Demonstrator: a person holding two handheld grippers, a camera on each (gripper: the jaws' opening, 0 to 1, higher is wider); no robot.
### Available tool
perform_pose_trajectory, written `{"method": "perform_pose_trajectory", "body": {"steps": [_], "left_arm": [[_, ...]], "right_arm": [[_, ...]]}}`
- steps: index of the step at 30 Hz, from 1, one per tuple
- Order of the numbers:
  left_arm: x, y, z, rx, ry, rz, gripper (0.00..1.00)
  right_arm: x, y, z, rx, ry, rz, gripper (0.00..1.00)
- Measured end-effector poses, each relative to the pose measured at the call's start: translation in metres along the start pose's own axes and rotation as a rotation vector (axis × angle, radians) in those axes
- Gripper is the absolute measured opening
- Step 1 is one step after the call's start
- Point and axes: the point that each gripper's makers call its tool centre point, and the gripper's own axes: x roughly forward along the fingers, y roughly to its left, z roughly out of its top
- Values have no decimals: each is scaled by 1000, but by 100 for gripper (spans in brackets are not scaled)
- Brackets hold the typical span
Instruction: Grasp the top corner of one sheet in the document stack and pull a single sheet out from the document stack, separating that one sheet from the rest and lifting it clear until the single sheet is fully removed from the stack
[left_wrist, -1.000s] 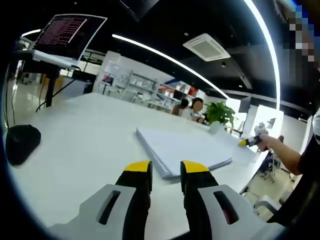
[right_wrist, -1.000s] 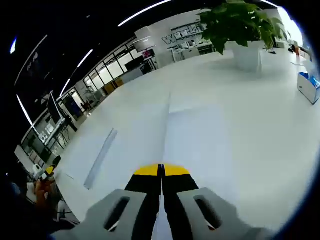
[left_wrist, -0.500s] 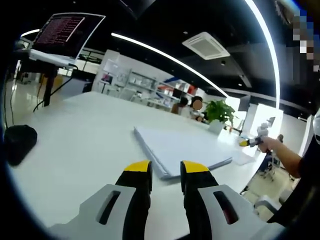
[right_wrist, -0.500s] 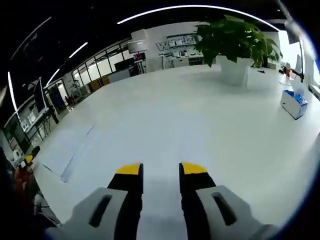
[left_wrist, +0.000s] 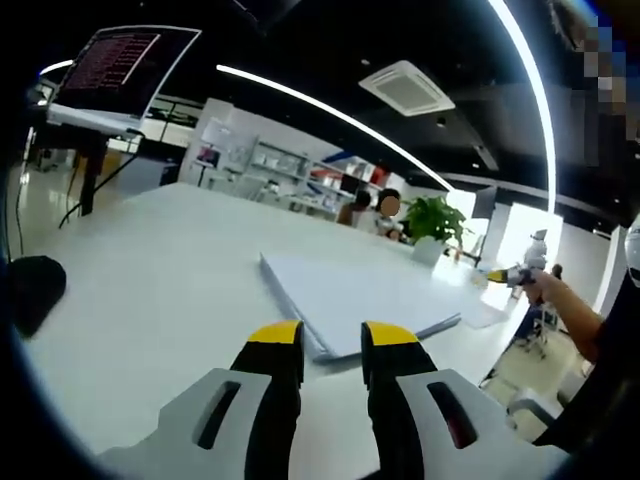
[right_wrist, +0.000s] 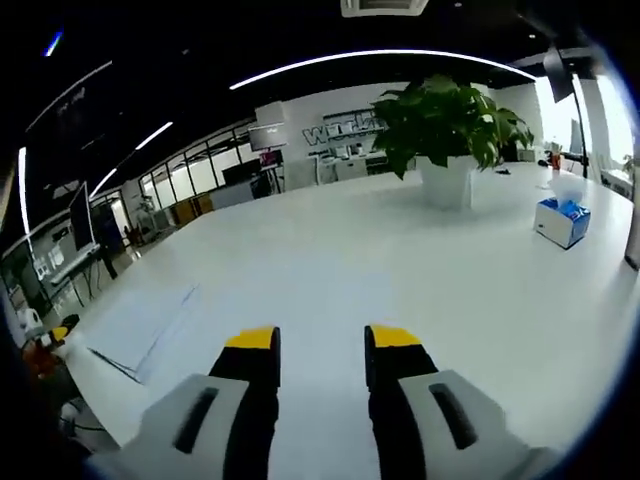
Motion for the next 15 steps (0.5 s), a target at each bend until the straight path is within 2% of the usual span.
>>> {"method": "perform_pose_trajectory", "body": {"steps": [8,15], "left_arm": [[2,-5,-1,5,3,-10,24],[2,-10,1,11,-12,-22,26]], "right_arm": [[-17,39,3,-88,-94,20,35],[-25,85,-12,-144,-185,66,36]]}}
